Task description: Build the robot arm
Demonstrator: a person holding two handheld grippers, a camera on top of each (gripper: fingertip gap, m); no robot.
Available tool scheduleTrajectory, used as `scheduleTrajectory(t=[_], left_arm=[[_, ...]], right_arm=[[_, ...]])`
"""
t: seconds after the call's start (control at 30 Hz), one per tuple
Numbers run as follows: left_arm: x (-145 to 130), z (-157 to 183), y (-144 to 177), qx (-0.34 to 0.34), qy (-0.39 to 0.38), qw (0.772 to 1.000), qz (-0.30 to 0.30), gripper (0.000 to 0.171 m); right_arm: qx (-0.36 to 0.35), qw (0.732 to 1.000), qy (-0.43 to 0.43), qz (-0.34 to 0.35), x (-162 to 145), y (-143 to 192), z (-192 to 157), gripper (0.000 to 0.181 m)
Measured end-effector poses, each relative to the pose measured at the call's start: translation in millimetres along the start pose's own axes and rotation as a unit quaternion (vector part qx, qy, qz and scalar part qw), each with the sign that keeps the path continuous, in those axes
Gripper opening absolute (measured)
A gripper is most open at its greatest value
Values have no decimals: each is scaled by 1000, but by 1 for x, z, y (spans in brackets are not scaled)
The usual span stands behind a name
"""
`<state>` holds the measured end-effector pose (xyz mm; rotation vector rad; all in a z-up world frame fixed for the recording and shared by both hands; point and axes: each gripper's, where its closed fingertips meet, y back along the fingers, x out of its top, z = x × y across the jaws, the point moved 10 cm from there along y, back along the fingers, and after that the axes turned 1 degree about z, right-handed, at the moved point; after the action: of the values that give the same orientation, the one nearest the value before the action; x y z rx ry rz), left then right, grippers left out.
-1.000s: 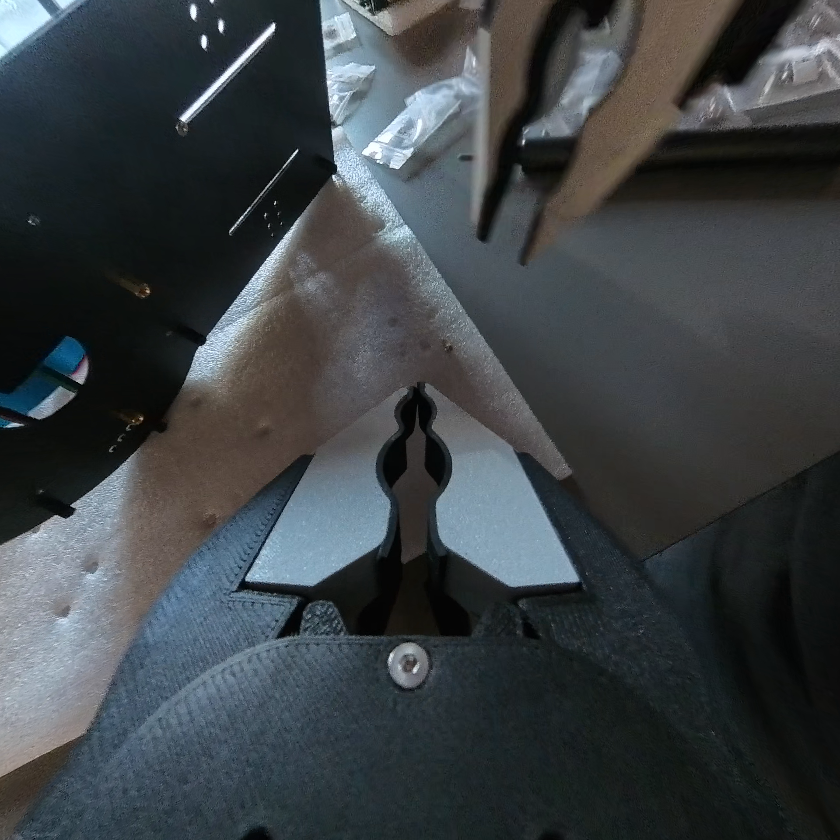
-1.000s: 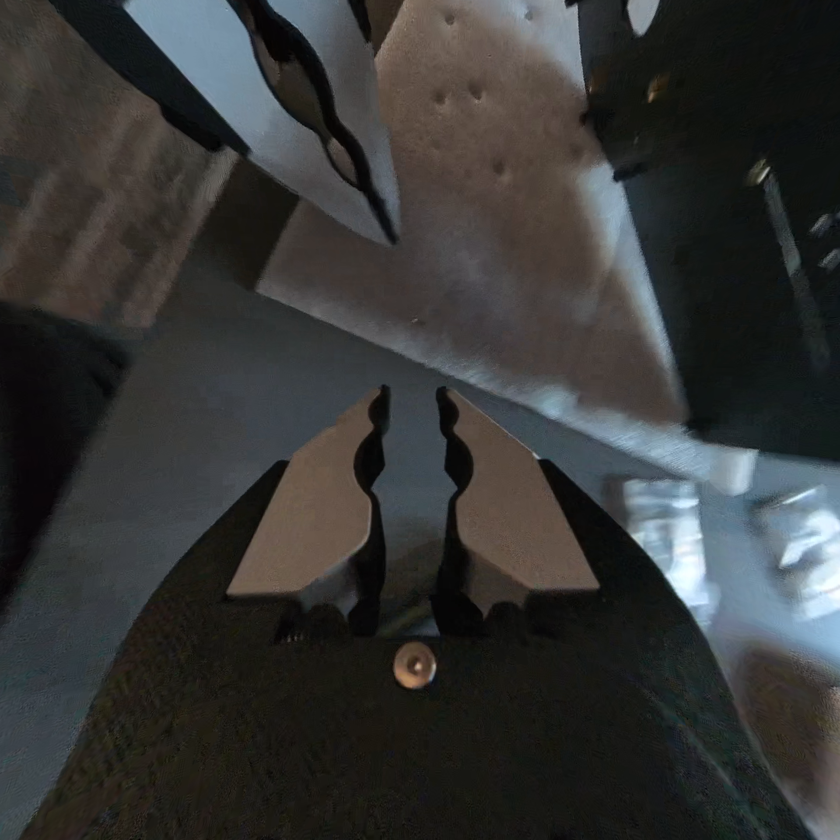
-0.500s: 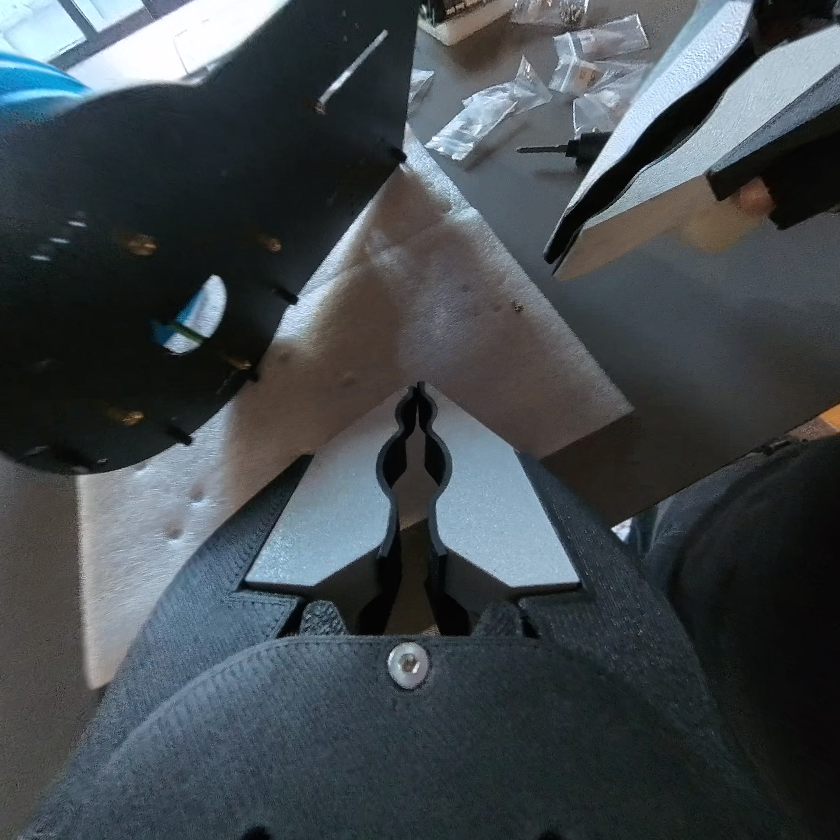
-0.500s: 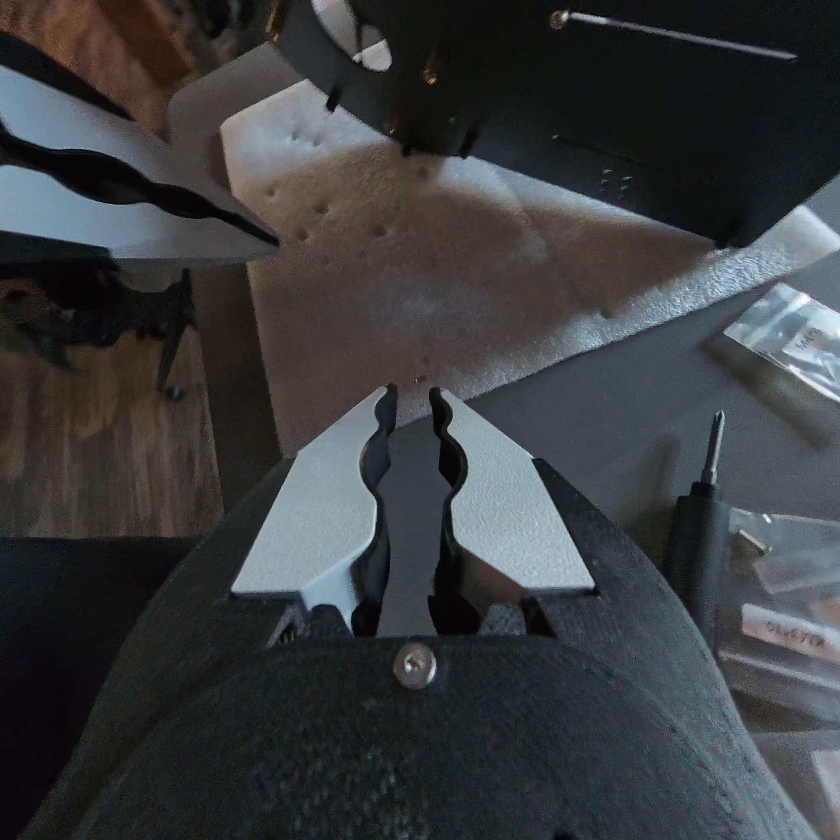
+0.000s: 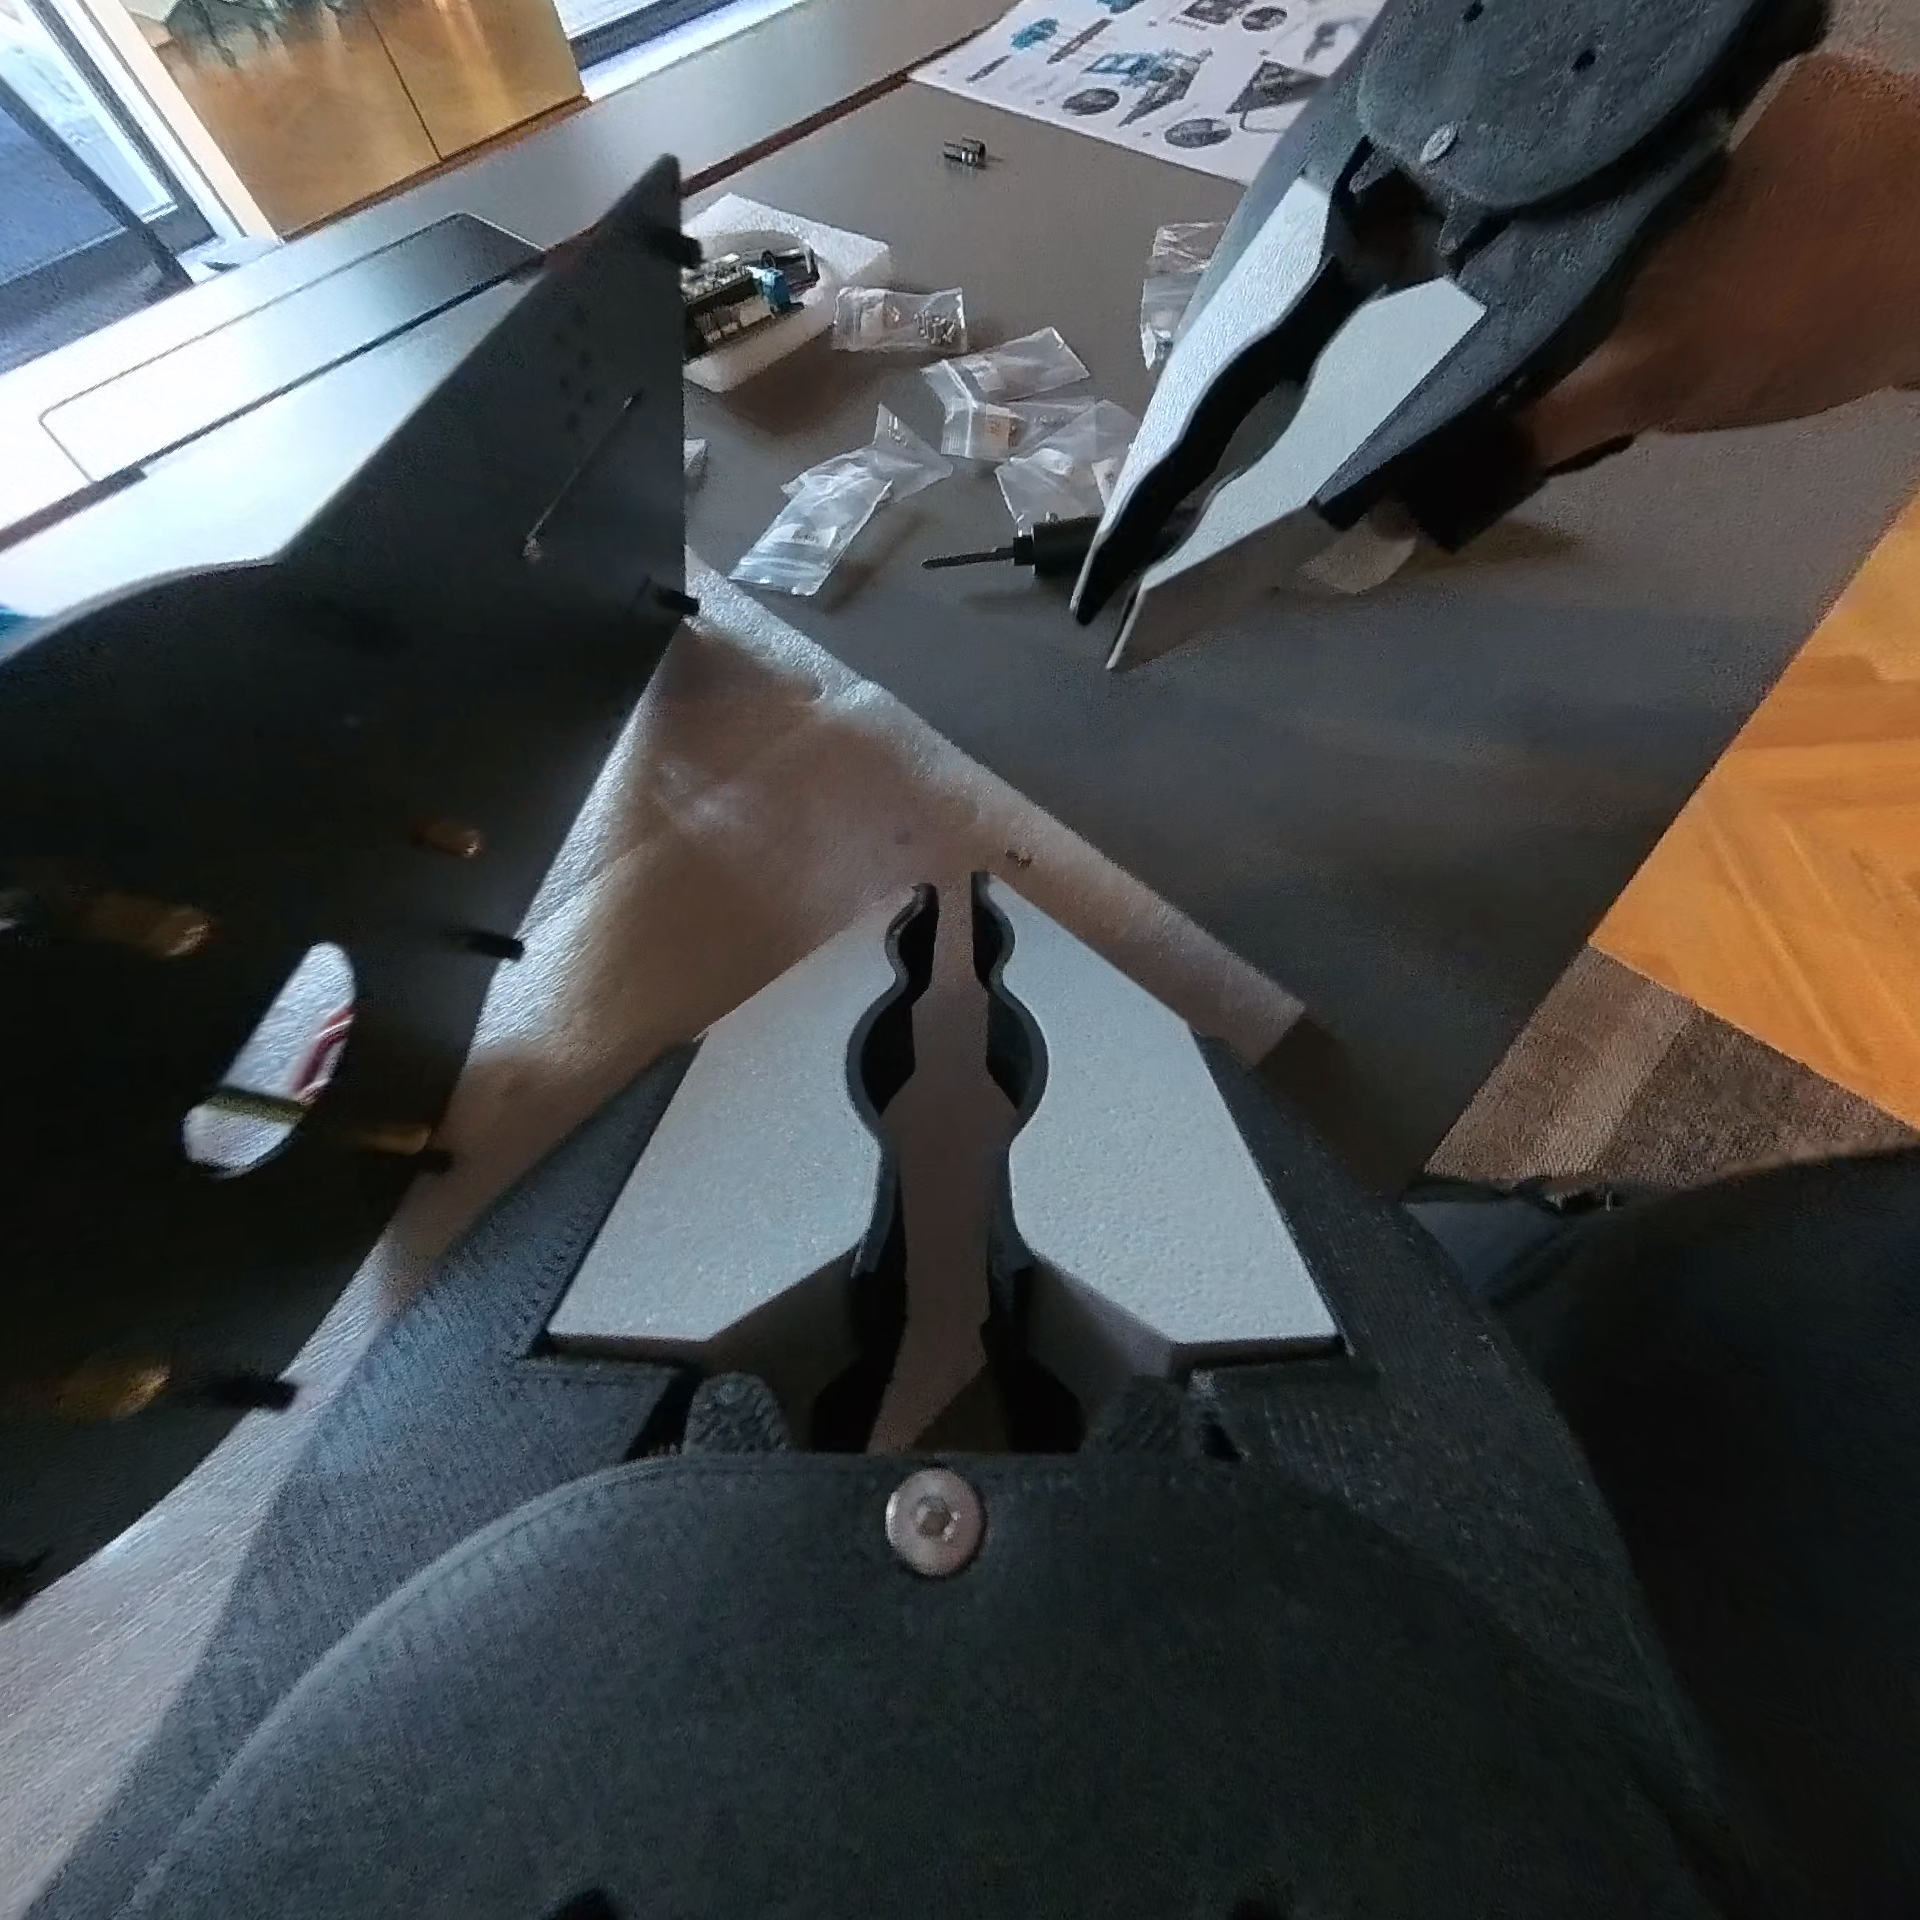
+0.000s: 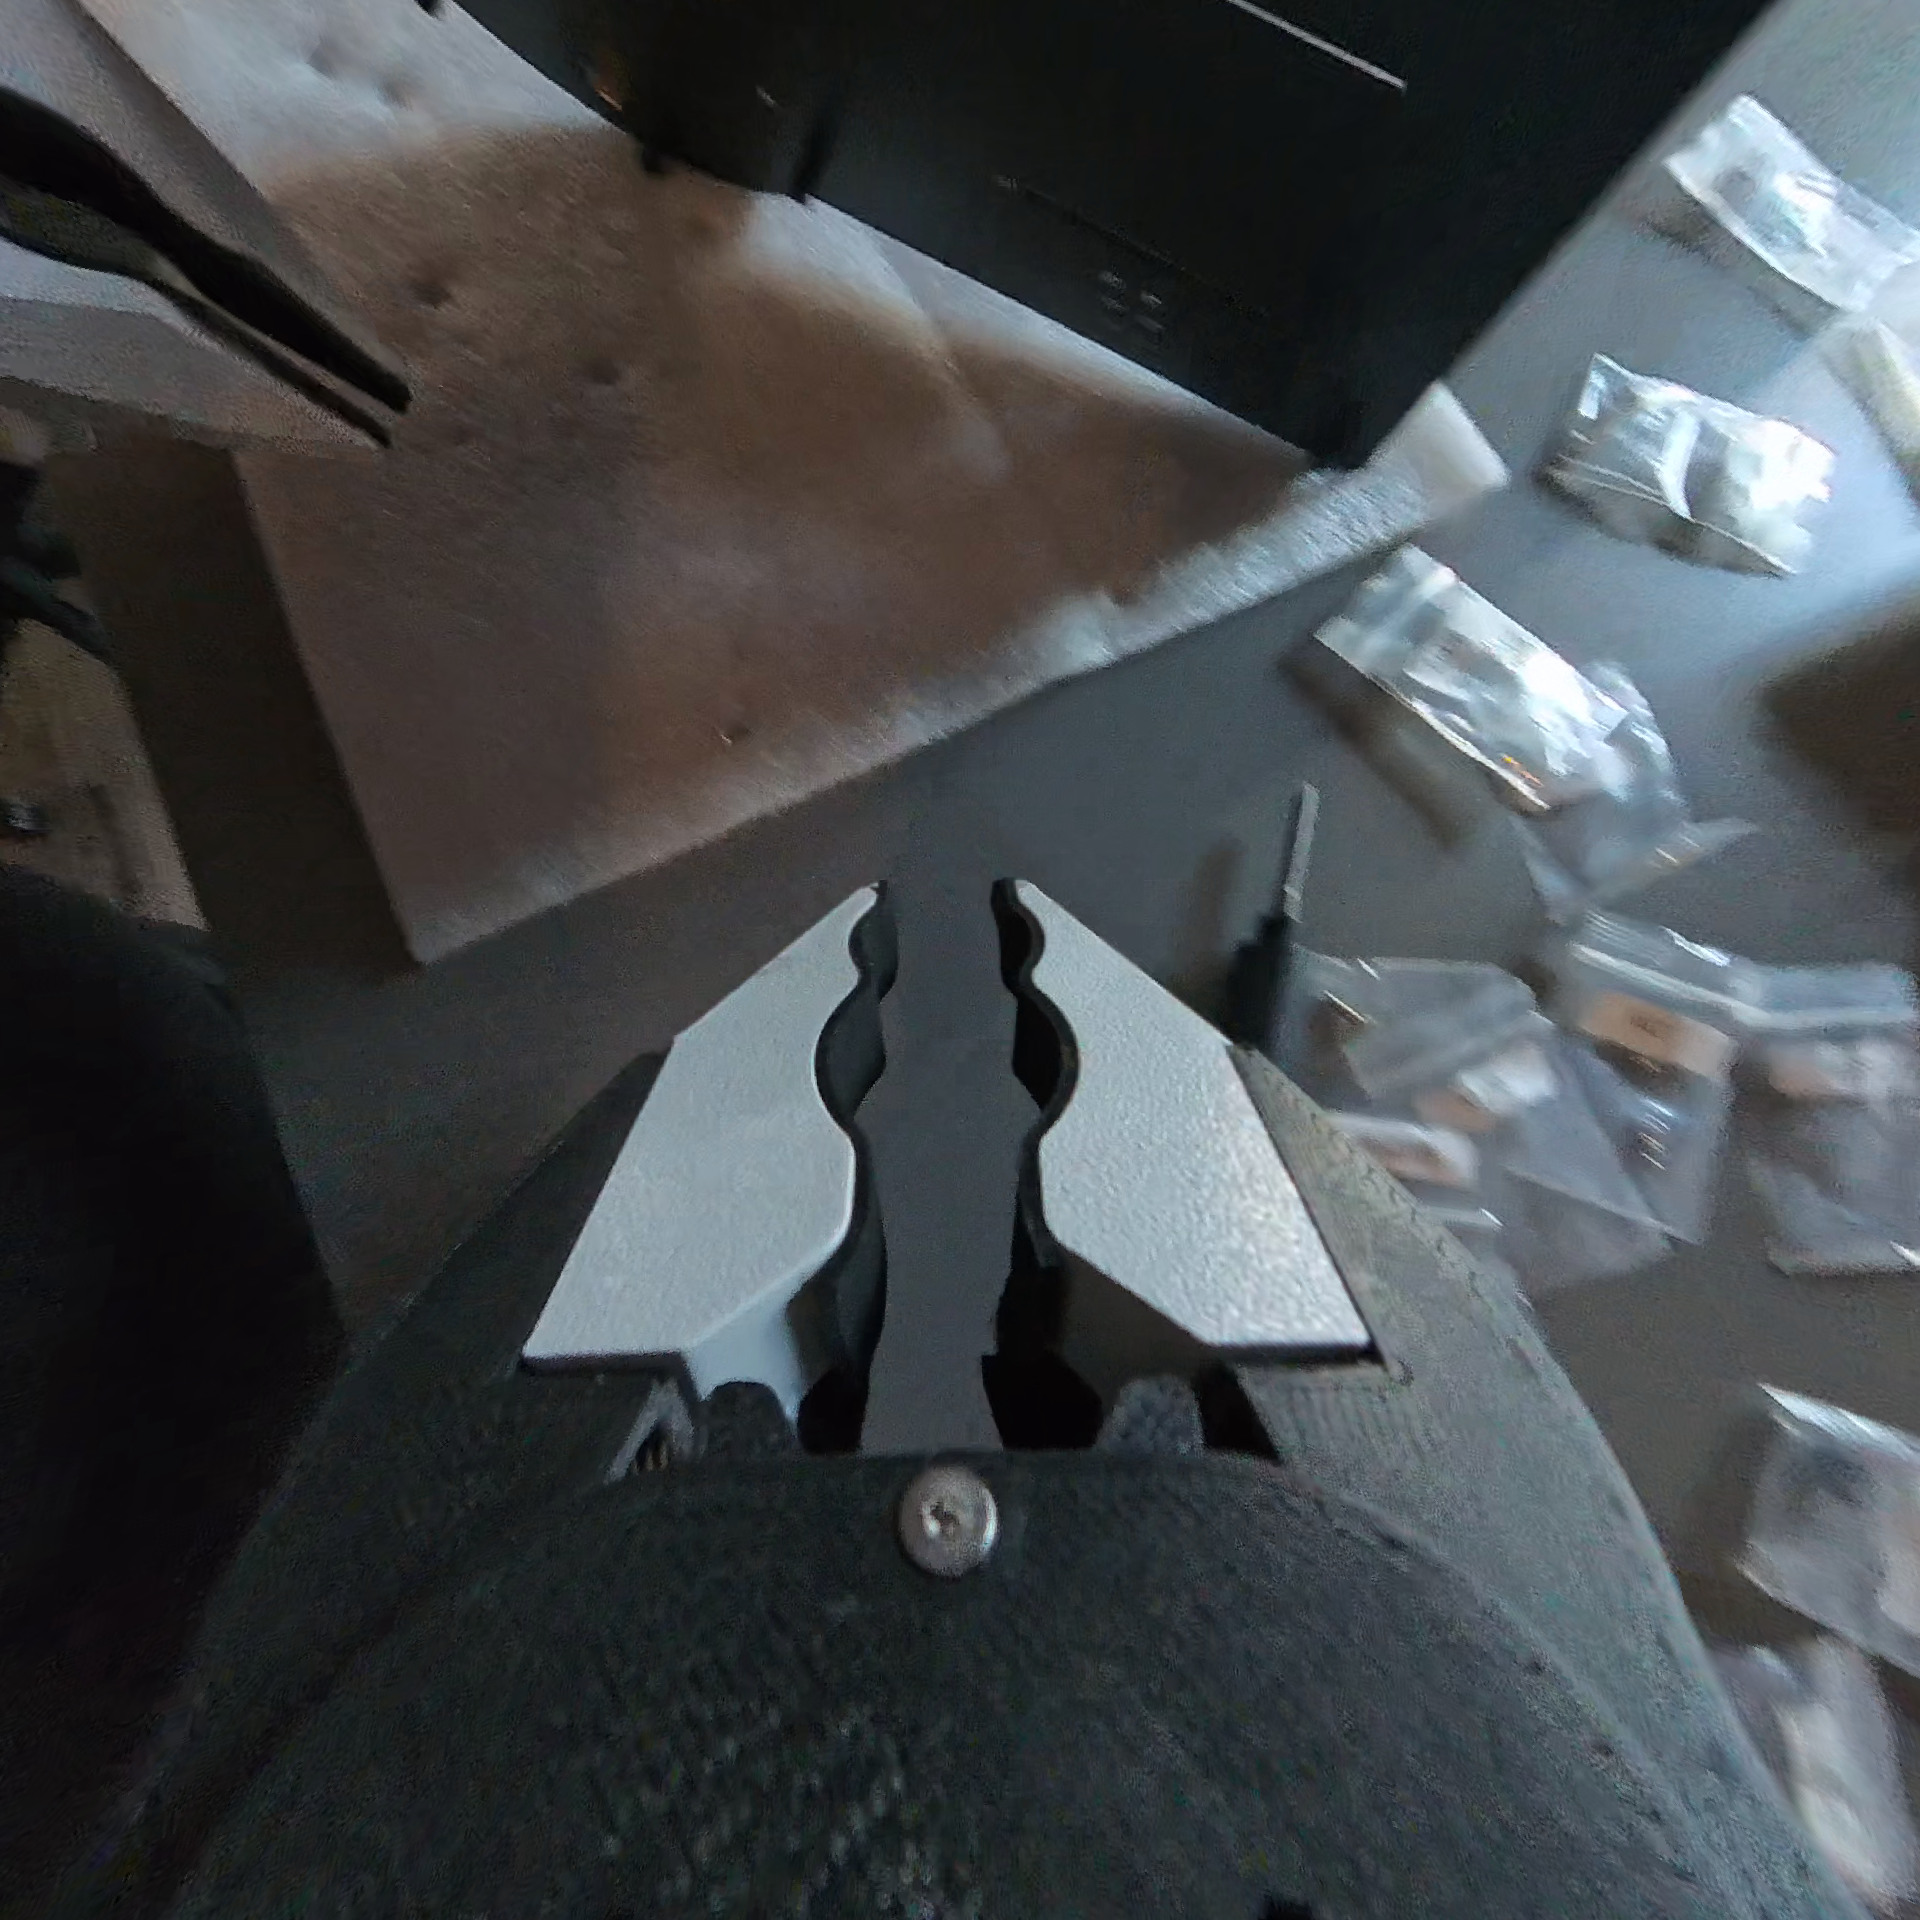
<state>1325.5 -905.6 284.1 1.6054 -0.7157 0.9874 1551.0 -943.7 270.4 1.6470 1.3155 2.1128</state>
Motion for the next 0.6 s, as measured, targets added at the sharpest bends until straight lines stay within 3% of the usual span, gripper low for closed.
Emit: scheduleTrajectory(t=[0.17, 0.37, 0.6], left_arm=[[-2, 15, -31, 25, 35, 998, -36, 12], [-1, 26, -51, 60, 152, 984, -74, 18], [5, 55, -76, 228, 190, 948, -111, 15]], right_arm=[[-29, 999, 22, -4, -4, 24, 15, 21], [27, 997, 72, -4, -10, 47, 35, 22], [106, 978, 178, 8, -22, 81, 76, 22]])
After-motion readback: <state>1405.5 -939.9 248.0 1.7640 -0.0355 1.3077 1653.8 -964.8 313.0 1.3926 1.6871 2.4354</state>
